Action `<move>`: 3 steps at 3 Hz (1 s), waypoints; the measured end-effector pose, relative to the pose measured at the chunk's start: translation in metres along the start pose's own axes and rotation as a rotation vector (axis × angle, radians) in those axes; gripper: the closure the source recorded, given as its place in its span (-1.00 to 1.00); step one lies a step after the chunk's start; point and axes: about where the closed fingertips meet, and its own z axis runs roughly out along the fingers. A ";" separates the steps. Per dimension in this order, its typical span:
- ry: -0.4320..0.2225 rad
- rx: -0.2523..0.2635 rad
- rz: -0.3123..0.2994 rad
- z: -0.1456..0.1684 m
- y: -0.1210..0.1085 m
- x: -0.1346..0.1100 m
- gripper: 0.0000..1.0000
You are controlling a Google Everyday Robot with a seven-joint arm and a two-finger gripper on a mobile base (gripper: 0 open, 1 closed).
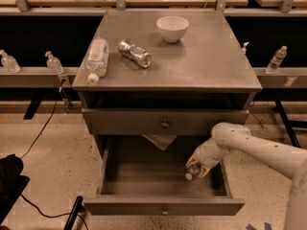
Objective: Pick water bottle from middle drawer and place on counter
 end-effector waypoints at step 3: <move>-0.270 0.451 -0.015 -0.231 0.065 -0.043 1.00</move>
Offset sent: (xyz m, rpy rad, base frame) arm -0.1407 -0.1270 0.2454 0.6516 0.0585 0.0796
